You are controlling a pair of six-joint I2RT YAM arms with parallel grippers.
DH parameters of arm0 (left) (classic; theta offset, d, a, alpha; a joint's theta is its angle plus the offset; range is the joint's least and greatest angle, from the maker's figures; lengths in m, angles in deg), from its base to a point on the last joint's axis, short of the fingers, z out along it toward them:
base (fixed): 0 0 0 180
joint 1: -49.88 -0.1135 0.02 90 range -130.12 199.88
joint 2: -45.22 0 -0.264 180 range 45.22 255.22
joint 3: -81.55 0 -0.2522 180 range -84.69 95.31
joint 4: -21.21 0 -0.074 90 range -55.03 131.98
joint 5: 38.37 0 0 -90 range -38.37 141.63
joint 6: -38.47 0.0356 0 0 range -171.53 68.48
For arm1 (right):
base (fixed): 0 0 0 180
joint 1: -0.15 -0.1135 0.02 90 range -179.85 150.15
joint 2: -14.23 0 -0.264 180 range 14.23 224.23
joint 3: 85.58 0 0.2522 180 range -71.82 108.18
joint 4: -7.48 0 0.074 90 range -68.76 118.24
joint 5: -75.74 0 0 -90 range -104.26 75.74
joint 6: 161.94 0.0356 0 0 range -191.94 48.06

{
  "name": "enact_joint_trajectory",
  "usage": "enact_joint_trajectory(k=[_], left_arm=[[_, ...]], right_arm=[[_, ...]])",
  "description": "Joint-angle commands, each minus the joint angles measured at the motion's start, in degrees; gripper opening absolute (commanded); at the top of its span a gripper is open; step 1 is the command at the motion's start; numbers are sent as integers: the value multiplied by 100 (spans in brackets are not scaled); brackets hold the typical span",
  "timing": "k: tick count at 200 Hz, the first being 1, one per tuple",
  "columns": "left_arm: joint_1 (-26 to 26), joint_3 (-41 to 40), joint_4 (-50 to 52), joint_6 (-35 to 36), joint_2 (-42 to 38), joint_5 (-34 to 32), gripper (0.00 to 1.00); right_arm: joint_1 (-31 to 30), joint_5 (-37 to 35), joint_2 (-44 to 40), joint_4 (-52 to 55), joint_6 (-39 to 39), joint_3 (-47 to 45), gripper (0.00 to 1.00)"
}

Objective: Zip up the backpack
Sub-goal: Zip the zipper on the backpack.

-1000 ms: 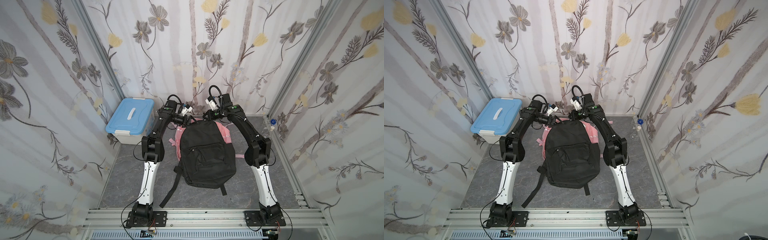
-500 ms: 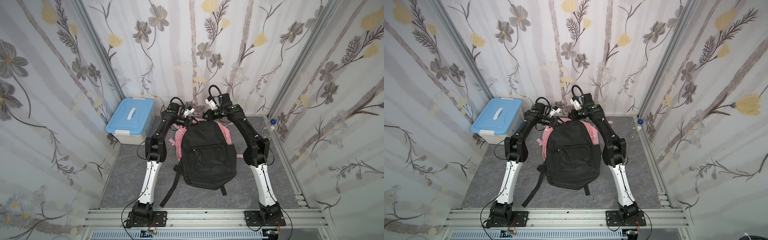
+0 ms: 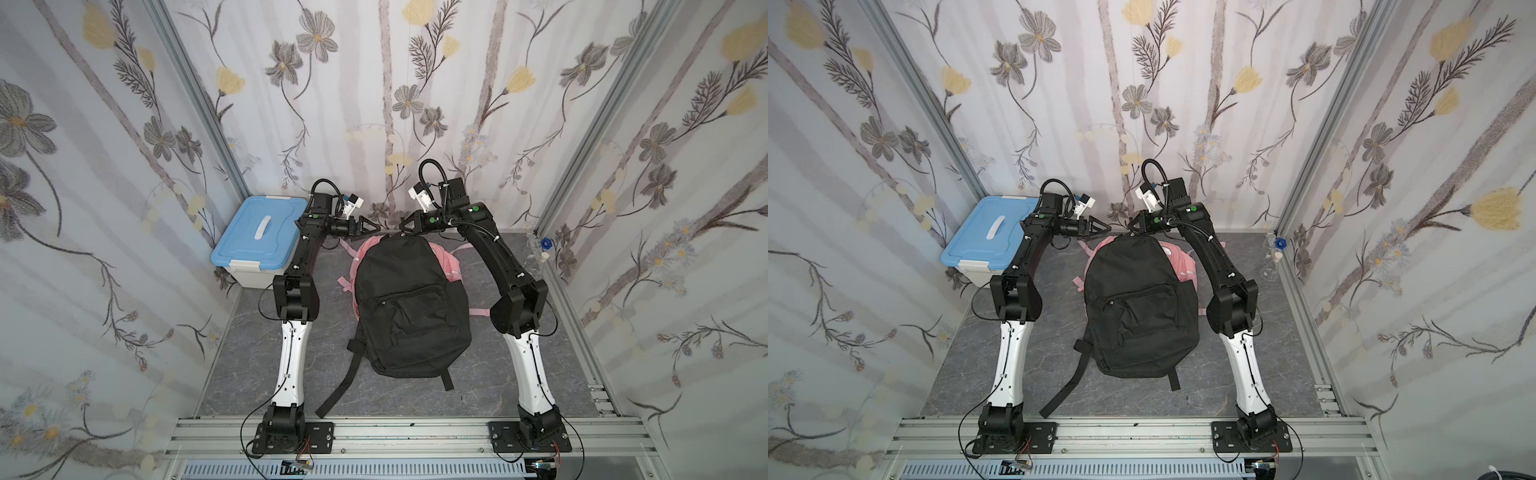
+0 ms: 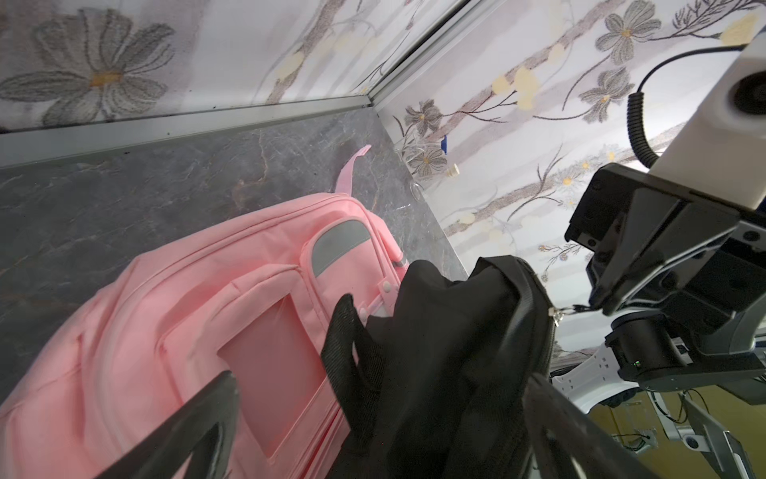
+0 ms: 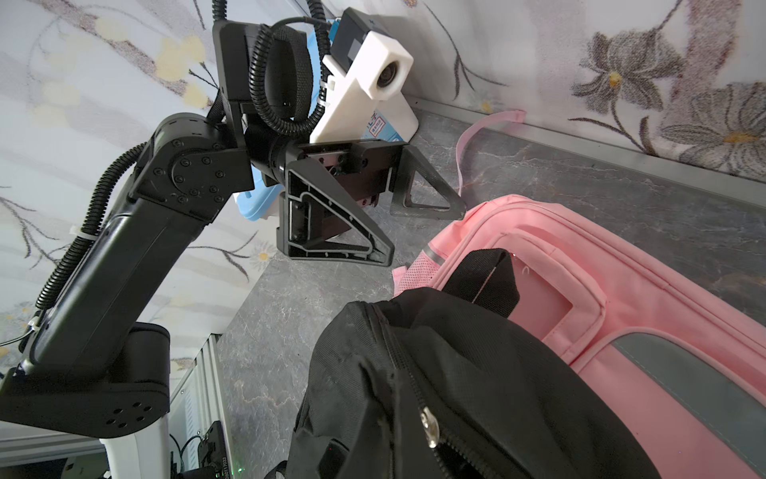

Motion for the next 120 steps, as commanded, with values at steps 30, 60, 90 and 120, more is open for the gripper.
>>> enact_joint_trajectory(k=[30,60,90,120], left_arm=[[288,35,70,84,-181,689,100],[370,32,403,281,-198,872,100],[491,-195,892,761,-354,1018,100],[581,-269,1357,1180,-317,1085,100]], right_arm=[[-53,125,234,129,97,541,0],[-54,-7,276,110,109,566,0],[-28,-77,384,101,134,688,0],[-37,-41,432,54,192,793,0]])
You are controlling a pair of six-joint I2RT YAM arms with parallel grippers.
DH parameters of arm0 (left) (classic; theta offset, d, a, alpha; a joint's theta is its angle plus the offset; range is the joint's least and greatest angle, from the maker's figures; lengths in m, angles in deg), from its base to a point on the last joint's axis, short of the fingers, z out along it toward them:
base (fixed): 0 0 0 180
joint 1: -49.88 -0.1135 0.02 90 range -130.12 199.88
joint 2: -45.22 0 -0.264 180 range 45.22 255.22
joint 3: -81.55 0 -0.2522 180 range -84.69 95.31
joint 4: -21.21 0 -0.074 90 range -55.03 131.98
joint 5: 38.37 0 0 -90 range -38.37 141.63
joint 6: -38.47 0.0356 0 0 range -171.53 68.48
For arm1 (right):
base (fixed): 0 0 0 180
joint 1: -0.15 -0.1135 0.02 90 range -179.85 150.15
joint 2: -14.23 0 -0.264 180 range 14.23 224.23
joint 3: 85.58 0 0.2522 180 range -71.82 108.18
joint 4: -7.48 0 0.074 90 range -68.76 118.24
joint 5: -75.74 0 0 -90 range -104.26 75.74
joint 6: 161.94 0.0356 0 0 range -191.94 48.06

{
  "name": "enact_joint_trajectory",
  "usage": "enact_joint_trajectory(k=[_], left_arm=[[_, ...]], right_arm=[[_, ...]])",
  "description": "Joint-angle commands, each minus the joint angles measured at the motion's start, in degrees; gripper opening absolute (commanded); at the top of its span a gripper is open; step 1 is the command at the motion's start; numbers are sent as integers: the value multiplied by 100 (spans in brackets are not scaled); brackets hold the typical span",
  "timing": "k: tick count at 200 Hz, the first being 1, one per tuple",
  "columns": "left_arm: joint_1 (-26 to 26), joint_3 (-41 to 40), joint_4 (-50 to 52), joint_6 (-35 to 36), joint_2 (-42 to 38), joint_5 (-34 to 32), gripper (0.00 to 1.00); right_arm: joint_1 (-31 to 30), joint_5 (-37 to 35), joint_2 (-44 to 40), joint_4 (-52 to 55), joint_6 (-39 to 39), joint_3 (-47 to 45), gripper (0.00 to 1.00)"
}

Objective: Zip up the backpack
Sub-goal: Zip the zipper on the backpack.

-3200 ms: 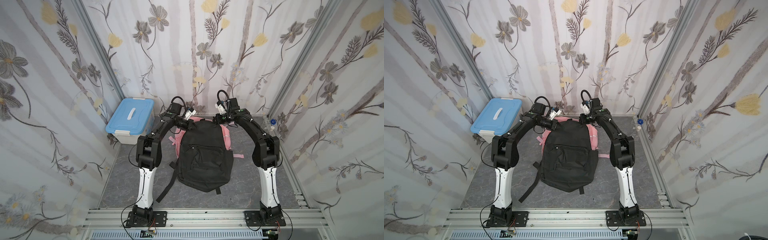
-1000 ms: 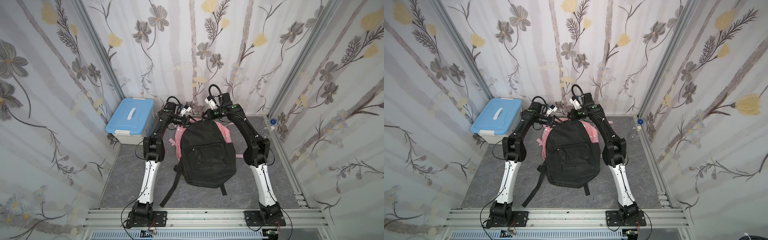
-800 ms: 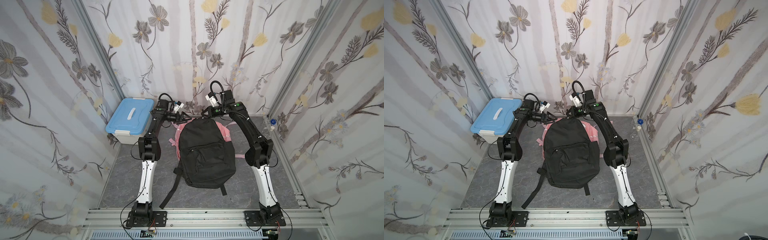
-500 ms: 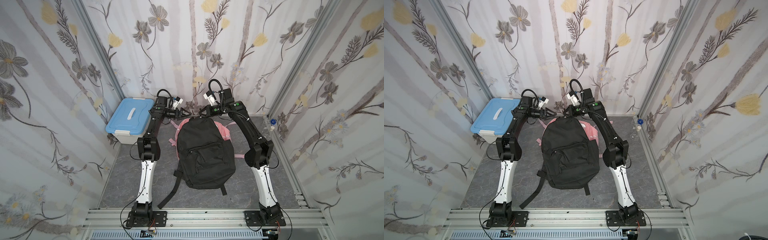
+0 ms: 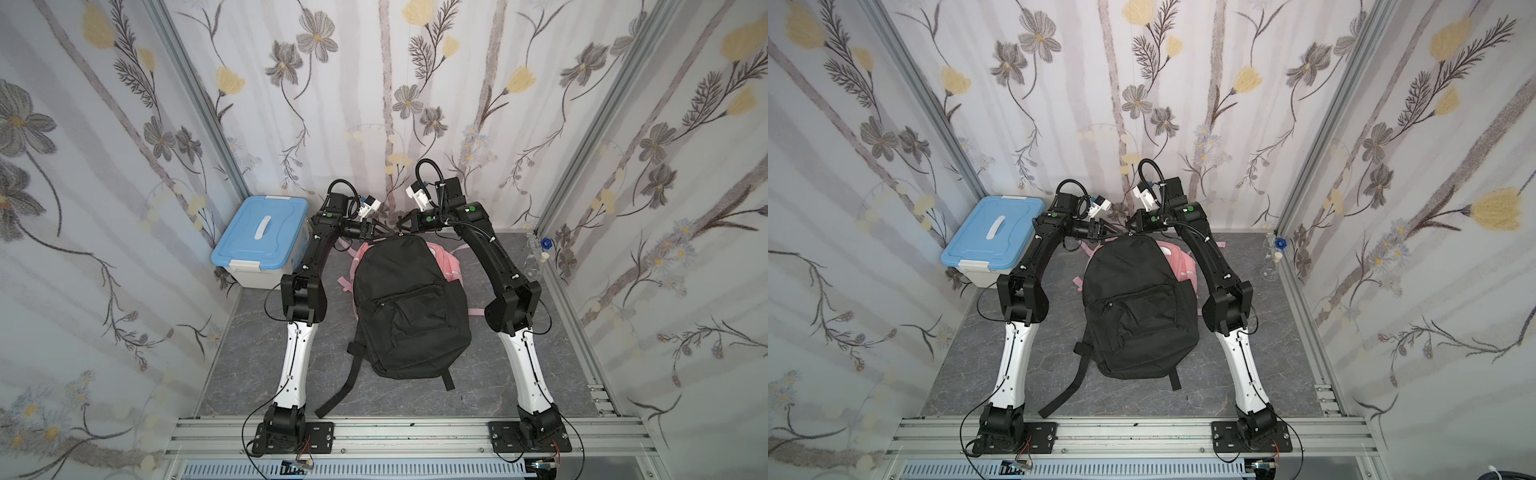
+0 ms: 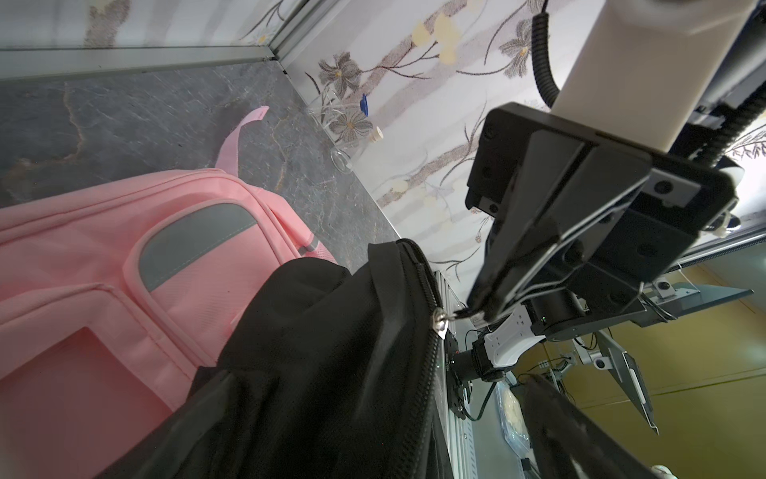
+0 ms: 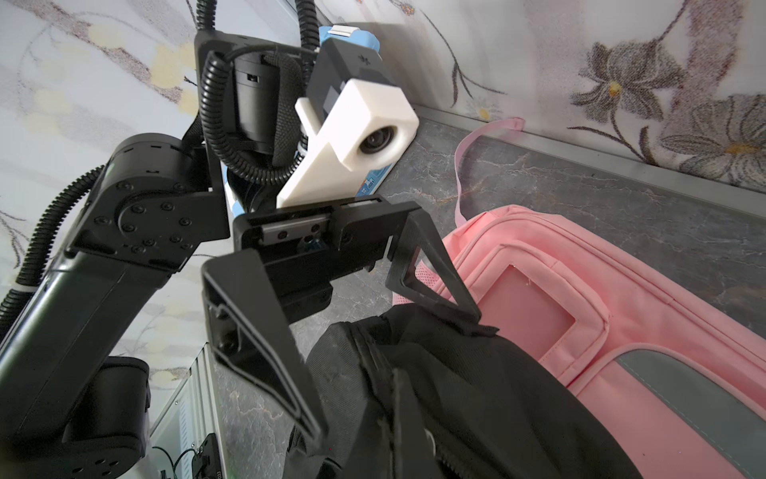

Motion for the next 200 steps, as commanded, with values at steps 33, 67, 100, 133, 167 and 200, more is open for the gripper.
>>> enact_joint_trajectory(k=[33,67,100,133,167,200], left_arm=[[149,-37,876,749,29,415,100],[213,-55,1320,1152,-31,425,97],[269,-99,1553,1364,-36,485,80],[303,-99,1555,1299,-3,526,87],[347,-107,1541,1287,26,611,81],[383,-134,1506,1245,46,710,46]], right_arm=[[17,7,13,-165,90,97,0],[53,47,49,-275,168,114,0],[54,124,75,-501,331,132,0],[60,248,190,-785,602,366,0],[50,444,310,-1167,1002,569,0],[38,507,357,-1456,1234,571,0]])
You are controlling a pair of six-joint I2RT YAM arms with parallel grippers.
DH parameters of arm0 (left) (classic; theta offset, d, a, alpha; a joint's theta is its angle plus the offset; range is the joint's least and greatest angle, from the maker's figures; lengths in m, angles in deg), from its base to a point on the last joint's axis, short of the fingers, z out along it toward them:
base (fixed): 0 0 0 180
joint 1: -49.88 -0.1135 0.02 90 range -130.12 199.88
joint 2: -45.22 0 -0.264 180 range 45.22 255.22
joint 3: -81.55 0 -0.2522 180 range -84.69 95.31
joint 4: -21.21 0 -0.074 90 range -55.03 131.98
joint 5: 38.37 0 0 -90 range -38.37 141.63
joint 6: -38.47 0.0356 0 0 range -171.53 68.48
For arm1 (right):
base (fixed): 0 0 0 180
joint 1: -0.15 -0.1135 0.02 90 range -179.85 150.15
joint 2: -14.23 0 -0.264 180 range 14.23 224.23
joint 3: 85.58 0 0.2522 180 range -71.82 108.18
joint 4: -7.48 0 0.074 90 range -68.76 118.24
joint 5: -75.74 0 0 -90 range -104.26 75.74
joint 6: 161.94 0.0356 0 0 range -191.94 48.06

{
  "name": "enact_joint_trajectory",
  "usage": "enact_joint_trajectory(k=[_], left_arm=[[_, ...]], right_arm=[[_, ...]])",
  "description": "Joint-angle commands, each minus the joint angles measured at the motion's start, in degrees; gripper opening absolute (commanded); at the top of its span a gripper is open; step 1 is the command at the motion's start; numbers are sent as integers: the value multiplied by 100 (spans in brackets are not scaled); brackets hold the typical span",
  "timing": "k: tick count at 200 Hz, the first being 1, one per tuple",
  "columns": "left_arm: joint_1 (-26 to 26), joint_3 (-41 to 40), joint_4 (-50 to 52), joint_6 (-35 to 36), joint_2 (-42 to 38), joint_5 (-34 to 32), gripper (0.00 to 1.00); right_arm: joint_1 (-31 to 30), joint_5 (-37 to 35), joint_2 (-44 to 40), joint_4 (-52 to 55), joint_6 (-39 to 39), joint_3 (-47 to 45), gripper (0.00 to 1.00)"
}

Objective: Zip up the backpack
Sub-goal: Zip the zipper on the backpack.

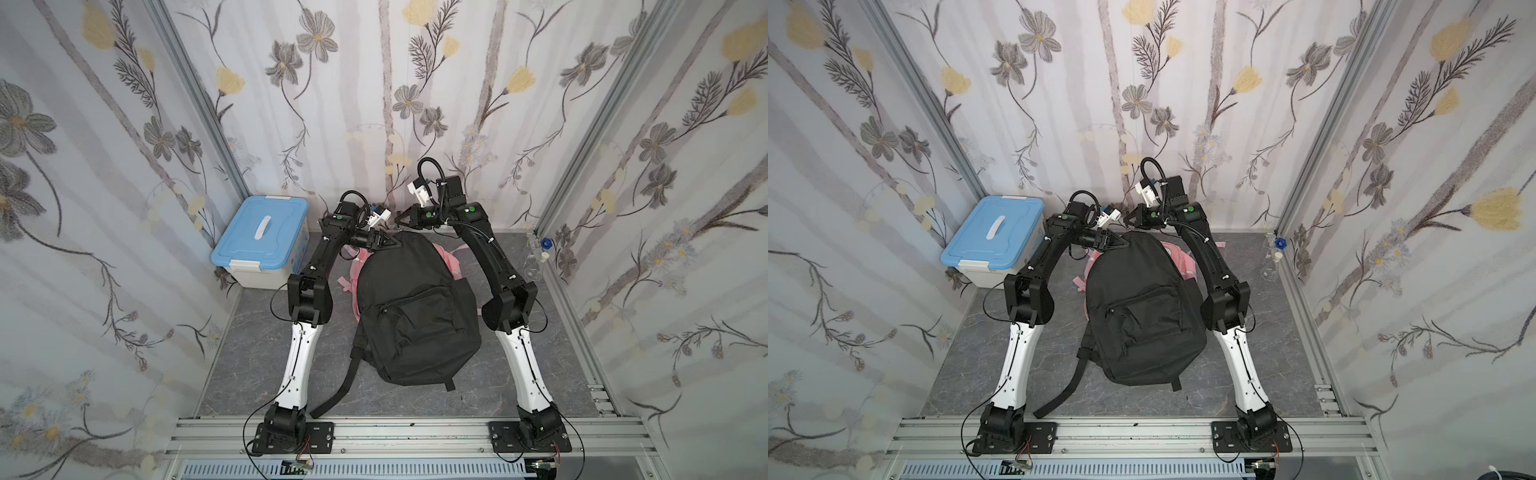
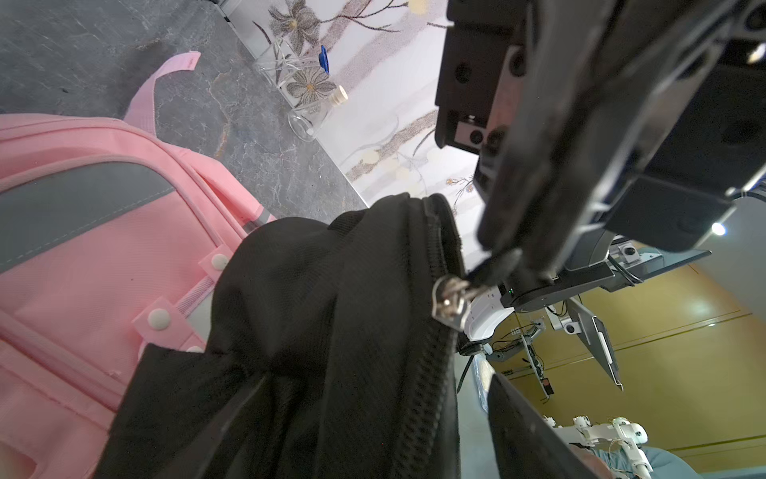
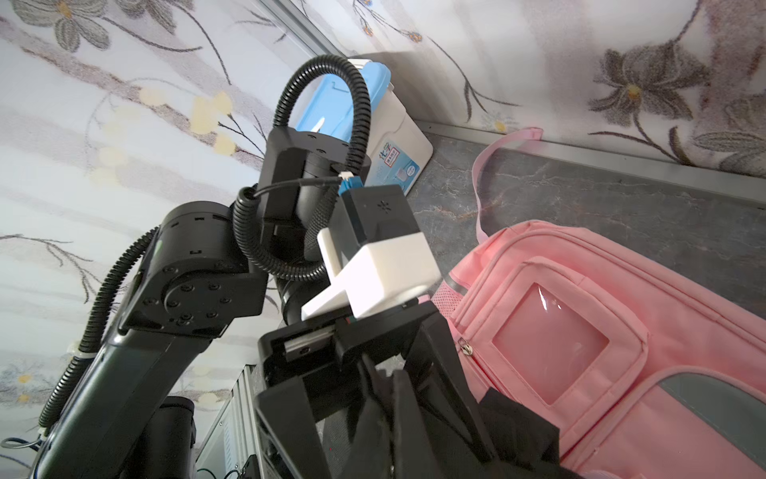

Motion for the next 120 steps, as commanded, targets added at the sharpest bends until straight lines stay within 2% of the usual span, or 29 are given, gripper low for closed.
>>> enact_joint_trajectory(k=[1,18,63,85,120], left_arm=[[68,-29,293,43,43,347,43],[72,-29,278,40,32,278,0],[55,-33,-104,-211,-88,-96,0],[24,-30,-209,-298,-154,-289,0],[-76,6,-515,-641,-174,-501,0]], right_arm=[[-9,143,5,-1060,306,75,0],[-14,159,-17,-1073,320,79,0],[-49,-256,-168,-115,-398,68,0],[-79,-866,-288,470,-945,40,0],[-66,-1688,-515,898,-1260,-151,0]])
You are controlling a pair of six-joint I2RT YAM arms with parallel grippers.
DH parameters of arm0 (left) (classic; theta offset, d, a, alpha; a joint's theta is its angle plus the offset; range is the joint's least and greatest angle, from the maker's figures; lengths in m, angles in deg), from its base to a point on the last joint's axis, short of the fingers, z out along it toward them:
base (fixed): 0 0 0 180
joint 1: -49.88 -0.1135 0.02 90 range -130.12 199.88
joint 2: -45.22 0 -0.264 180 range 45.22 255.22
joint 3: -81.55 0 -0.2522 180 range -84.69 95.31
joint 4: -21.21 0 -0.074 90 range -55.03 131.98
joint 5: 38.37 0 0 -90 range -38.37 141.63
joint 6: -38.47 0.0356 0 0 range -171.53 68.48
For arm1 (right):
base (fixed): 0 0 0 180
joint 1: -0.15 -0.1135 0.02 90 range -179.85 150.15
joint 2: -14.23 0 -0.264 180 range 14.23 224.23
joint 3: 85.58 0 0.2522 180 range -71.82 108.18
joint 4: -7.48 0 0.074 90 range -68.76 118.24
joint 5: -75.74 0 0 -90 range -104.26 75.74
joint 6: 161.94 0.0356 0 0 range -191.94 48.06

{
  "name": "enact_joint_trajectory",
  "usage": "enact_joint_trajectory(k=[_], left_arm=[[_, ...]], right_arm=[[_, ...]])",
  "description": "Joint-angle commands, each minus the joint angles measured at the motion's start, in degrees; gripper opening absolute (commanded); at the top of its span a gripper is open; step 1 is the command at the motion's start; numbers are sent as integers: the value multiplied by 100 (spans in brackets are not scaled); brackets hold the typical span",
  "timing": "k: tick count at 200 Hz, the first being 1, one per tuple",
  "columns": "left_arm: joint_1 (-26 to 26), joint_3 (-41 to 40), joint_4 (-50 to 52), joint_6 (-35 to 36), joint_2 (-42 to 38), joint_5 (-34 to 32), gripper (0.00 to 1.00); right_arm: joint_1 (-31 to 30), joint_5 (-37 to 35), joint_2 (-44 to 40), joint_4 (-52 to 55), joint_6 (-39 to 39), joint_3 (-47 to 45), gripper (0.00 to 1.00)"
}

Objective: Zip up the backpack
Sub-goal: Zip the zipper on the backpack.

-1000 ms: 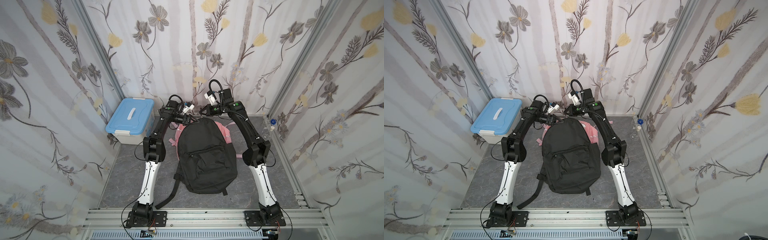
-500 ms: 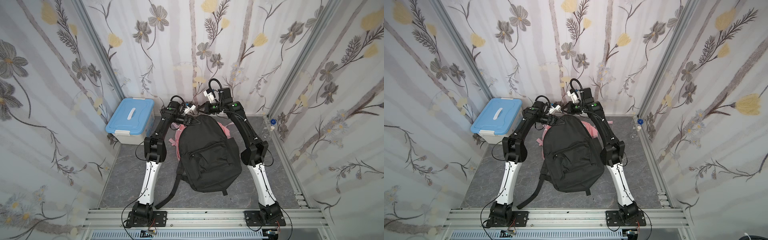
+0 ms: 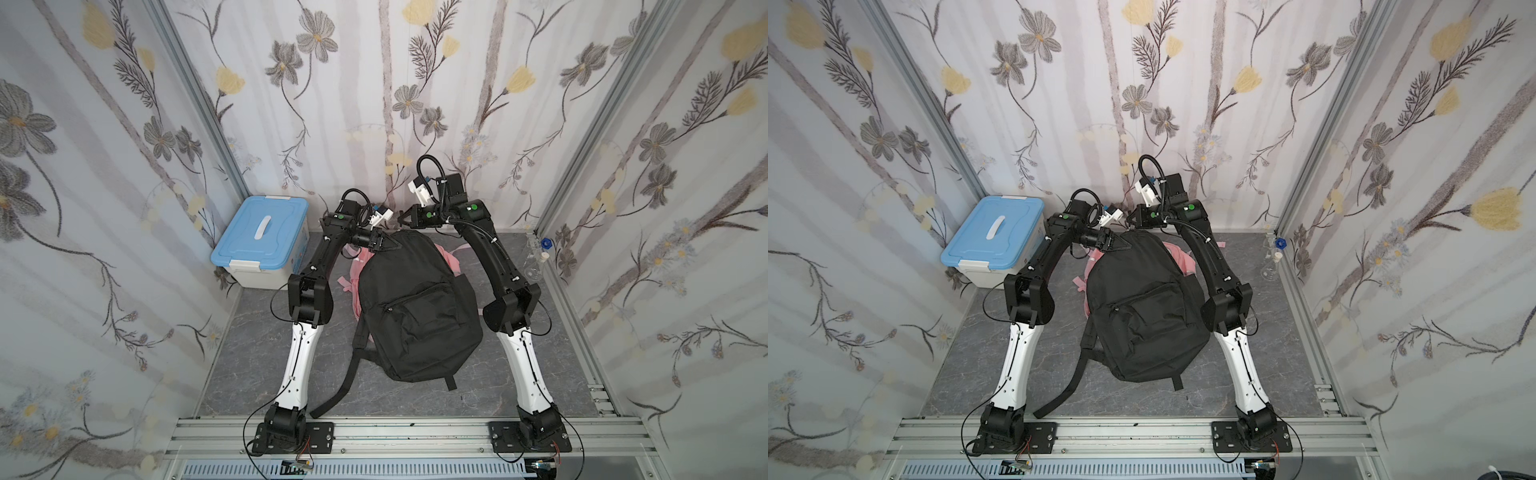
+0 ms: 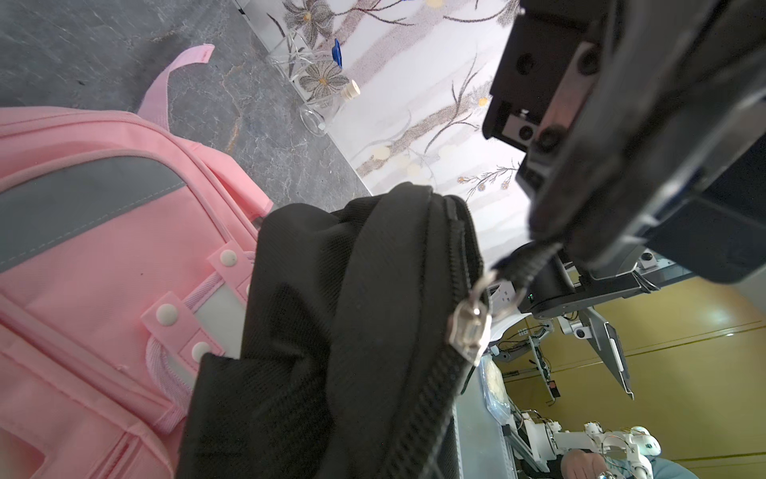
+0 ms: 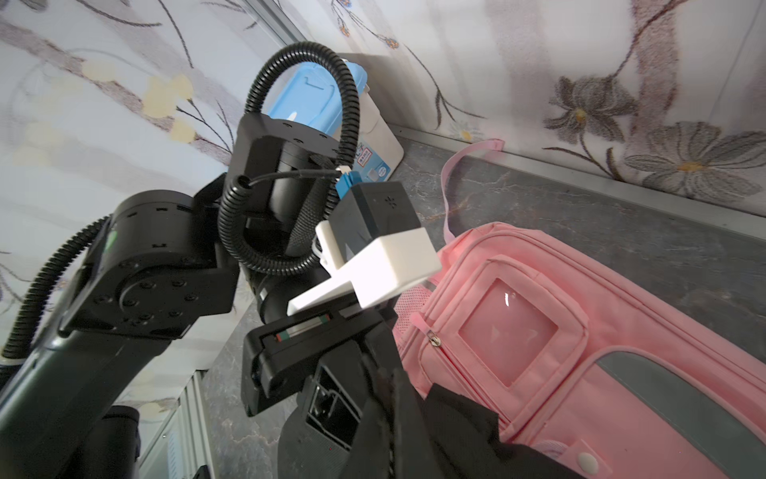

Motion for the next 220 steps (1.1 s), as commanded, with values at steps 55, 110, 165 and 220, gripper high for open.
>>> enact_joint_trajectory(k=[55,110,165,220], left_arm=[[-176,59,-503,-594,-254,-270,0],[-213,76,-521,-631,-366,-289,0],[-271,76,-569,-702,-364,-349,0],[-353,76,-688,-835,-388,-390,0]], right_arm=[[67,-1368,-460,191,-548,-591,0],[280,-1427,-860,-89,-516,-1344,0],[553,-1201,-1497,-792,-408,-2658,0],[869,-777,-2219,-1869,-55,-4120,0]])
